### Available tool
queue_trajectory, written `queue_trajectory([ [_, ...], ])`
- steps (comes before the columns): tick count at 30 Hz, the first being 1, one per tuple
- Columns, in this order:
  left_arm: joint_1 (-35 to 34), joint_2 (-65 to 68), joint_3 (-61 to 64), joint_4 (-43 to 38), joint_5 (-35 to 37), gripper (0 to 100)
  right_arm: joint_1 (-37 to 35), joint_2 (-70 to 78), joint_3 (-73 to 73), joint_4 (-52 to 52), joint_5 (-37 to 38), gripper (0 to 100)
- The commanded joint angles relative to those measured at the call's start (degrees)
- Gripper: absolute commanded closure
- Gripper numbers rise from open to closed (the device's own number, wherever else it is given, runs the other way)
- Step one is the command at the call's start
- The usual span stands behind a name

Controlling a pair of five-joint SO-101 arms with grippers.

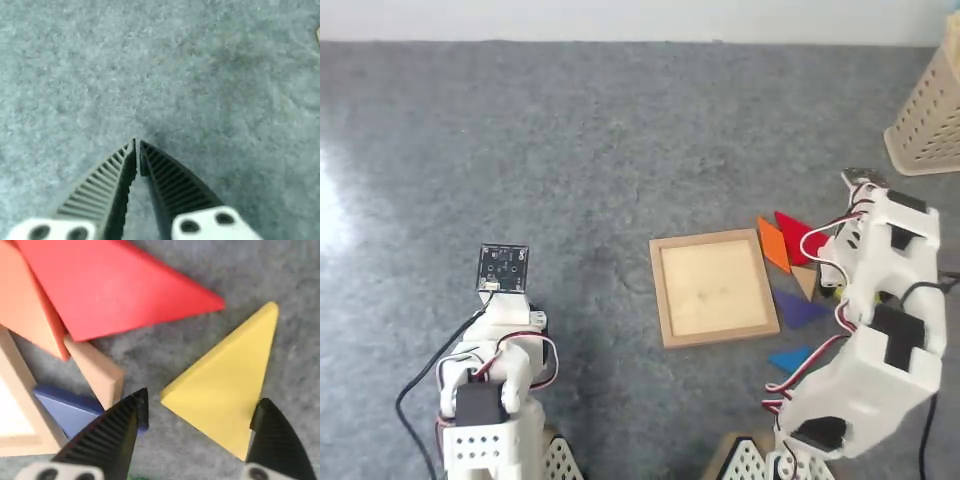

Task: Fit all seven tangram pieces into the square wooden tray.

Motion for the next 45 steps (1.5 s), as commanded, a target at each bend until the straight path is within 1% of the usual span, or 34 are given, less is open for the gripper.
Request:
queue_trajectory([
  [1,0.00,-0.97,-0.66,0.26,0.35,99,-0.84,-2.51,-2.02,-1.01,-5.27,66.9],
  [3,0.00,-0.97,-0.66,0.26,0.35,99,-0.66,-0.75,-2.20,-1.36,-8.00,66.9],
  [11,0.00,-0.97,-0.66,0.26,0.35,99,1.54,5.49,-5.98,-1.54,-8.70,67.5],
  [16,0.00,-0.97,-0.66,0.26,0.35,99,2.68,5.67,-6.42,-2.07,-8.44,79.1],
  [17,0.00,-0.97,-0.66,0.26,0.35,99,2.86,5.49,-6.86,-1.89,-8.44,80.2],
  [25,0.00,-0.97,-0.66,0.26,0.35,99,7.16,5.23,-9.23,-1.54,-8.26,80.2],
  [28,0.00,-0.97,-0.66,0.26,0.35,99,7.43,5.23,-9.23,-1.10,-6.24,80.3],
  [32,0.00,-0.97,-0.66,0.26,0.35,99,8.22,5.14,-12.22,2.51,-4.75,80.3],
  [37,0.00,-0.97,-0.66,0.26,0.35,99,8.04,5.14,-19.60,10.59,-4.57,80.3],
  [38,0.00,-0.97,-0.66,0.26,0.35,99,7.96,5.05,-21.01,11.91,-3.60,80.3],
  [41,0.00,-0.97,-0.66,0.26,0.35,99,6.29,4.88,-23.74,15.60,0.18,80.2],
  [45,0.00,-0.97,-0.66,0.26,0.35,99,3.82,-0.84,-22.51,16.92,0.79,80.1],
])
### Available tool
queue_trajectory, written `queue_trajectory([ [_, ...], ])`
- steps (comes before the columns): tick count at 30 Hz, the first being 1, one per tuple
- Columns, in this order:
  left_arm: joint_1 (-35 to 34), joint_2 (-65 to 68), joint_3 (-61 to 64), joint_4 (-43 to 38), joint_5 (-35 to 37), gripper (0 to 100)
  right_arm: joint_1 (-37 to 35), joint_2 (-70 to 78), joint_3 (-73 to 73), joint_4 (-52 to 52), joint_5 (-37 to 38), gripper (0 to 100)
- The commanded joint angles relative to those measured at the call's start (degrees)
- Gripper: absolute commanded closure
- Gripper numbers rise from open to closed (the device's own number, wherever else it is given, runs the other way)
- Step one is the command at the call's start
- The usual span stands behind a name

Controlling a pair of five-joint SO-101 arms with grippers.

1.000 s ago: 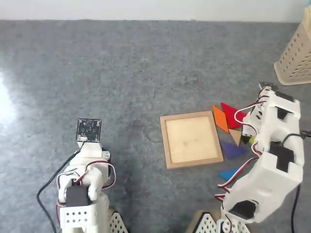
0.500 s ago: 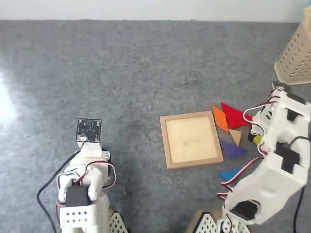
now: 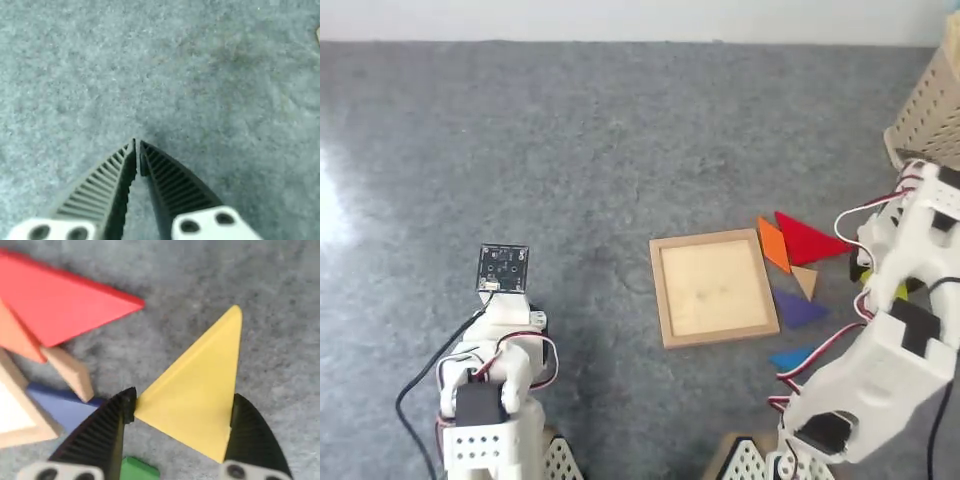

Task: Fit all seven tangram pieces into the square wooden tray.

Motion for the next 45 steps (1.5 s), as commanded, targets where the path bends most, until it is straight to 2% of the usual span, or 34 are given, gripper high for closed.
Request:
queue_trajectory([
  [1,0.00,-0.97,-0.66,0.26,0.35,99,-2.77,-9.19,-0.70,1.63,1.41,80.1],
  [6,0.00,-0.97,-0.66,0.26,0.35,99,-10.68,-26.07,10.37,1.27,1.67,80.1],
  [11,0.00,-0.97,-0.66,0.26,0.35,99,-26.77,-38.55,20.40,1.10,4.57,80.1],
  [15,0.00,-0.97,-0.66,0.26,0.35,99,-39.16,-38.99,20.75,0.75,5.01,80.1],
  [18,0.00,-0.97,-0.66,0.26,0.35,99,-44.35,-35.56,19.96,-1.36,8.26,80.1],
  [21,0.00,-0.97,-0.66,0.26,0.35,99,-46.37,-30.29,19.69,-3.03,14.33,80.1],
  [26,0.00,-0.97,-0.66,0.26,0.35,99,-46.55,-22.20,20.04,-3.38,34.73,80.3],
  [28,0.00,-0.97,-0.66,0.26,0.35,99,-46.64,-19.82,19.69,-3.82,39.47,80.1],
  [33,0.00,-0.97,-0.66,0.26,0.35,99,-46.90,-15.34,19.78,-9.63,41.14,80.3],
  [37,0.00,-0.97,-0.66,0.26,0.35,99,-48.66,-13.41,19.78,-10.51,47.30,80.4],
  [45,0.00,-0.97,-0.66,0.26,0.35,99,-48.75,-12.70,19.69,-11.82,50.29,80.0],
])
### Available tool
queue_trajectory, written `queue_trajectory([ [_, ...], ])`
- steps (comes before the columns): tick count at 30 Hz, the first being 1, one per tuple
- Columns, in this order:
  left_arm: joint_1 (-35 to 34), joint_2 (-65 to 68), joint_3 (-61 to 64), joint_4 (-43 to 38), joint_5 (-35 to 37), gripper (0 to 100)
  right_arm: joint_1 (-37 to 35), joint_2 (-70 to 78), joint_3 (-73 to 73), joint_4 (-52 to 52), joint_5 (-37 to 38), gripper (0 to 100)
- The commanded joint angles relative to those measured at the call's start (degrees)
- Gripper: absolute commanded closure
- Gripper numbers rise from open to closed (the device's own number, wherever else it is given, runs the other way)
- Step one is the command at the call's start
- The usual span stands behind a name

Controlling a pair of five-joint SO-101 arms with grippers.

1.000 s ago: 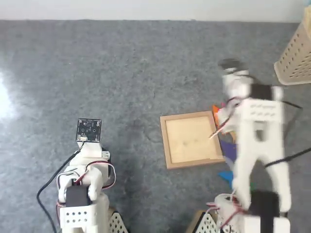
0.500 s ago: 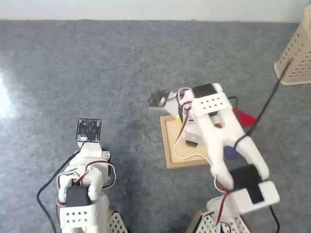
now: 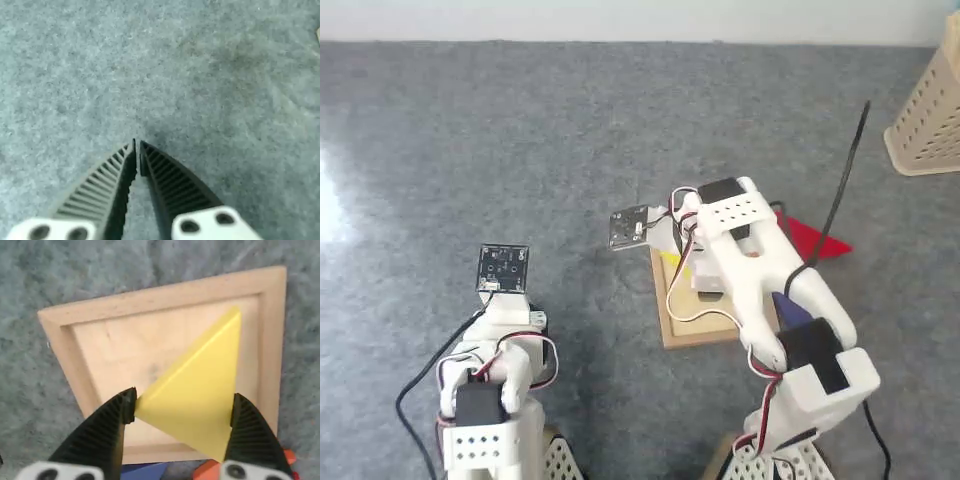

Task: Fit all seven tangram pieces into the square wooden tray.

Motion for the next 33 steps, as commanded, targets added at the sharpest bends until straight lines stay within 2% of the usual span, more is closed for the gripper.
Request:
queue_trajectory([
  [1,0.00,-0.97,-0.66,0.26,0.35,99,-0.22,-0.22,-1.58,-0.57,2.64,79.9],
  [3,0.00,-0.97,-0.66,0.26,0.35,99,-0.22,-0.22,-1.58,-0.48,2.64,77.1],
  [9,0.00,-0.97,-0.66,0.26,0.35,99,0.66,-0.75,-1.58,-0.84,1.58,60.3],
  [11,0.00,-0.97,-0.66,0.26,0.35,99,1.45,-0.75,-2.46,-0.31,1.58,59.4],
  [16,0.00,-0.97,-0.66,0.26,0.35,99,2.33,-0.84,-3.87,0.75,0.35,65.4],
  [19,0.00,-0.97,-0.66,0.26,0.35,99,2.95,-0.84,-9.05,5.67,-8.35,75.4],
  [24,0.00,-0.97,-0.66,0.26,0.35,99,5.49,-1.01,-19.43,12.62,-27.08,98.7],
  [28,0.00,-0.97,-0.66,0.26,0.35,99,8.31,-5.14,-19.78,12.79,-34.20,98.0],
  [33,0.00,-0.97,-0.66,0.26,0.35,99,9.45,-14.29,-9.14,6.29,-36.57,99.0],
])
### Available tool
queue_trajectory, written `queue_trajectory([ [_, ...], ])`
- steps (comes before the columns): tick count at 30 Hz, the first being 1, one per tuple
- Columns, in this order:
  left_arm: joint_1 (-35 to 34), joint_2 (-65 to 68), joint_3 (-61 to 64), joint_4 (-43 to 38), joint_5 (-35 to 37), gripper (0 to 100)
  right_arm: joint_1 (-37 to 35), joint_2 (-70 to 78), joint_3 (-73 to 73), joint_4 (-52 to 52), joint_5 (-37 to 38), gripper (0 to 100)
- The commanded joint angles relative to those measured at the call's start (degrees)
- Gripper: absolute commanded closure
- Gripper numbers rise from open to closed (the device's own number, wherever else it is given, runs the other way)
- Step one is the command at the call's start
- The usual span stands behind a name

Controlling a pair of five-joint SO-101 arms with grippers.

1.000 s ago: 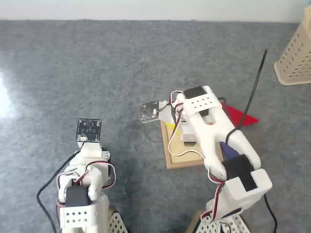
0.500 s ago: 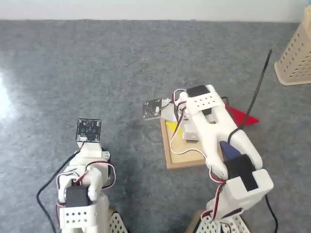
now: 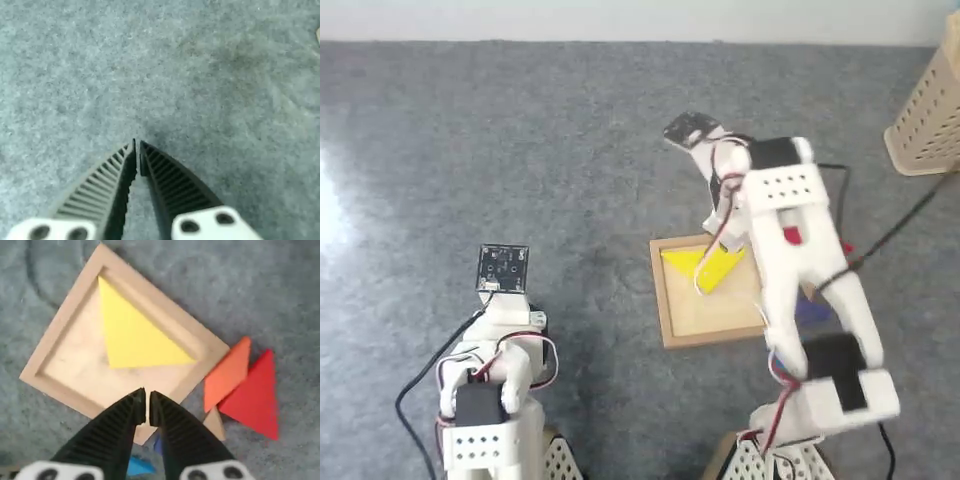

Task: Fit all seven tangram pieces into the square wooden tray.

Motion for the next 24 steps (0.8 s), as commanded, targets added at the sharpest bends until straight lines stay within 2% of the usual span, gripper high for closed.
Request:
queue_trajectory([
  [1,0.00,-0.97,-0.66,0.26,0.35,99,0.48,-8.04,8.09,-6.20,-1.49,98.9],
  [6,0.00,-0.97,-0.66,0.26,0.35,99,-1.98,-6.64,21.89,-20.18,-4.92,98.9],
  [9,0.00,-0.97,-0.66,0.26,0.35,99,-2.24,-3.65,24.18,-25.80,-7.65,98.9],
  [16,0.00,-0.97,-0.66,0.26,0.35,99,-1.71,4.26,20.66,-26.77,-7.56,98.9],
  [24,0.00,-0.97,-0.66,0.26,0.35,99,4.09,9.45,12.92,-26.42,-7.82,98.9],
])
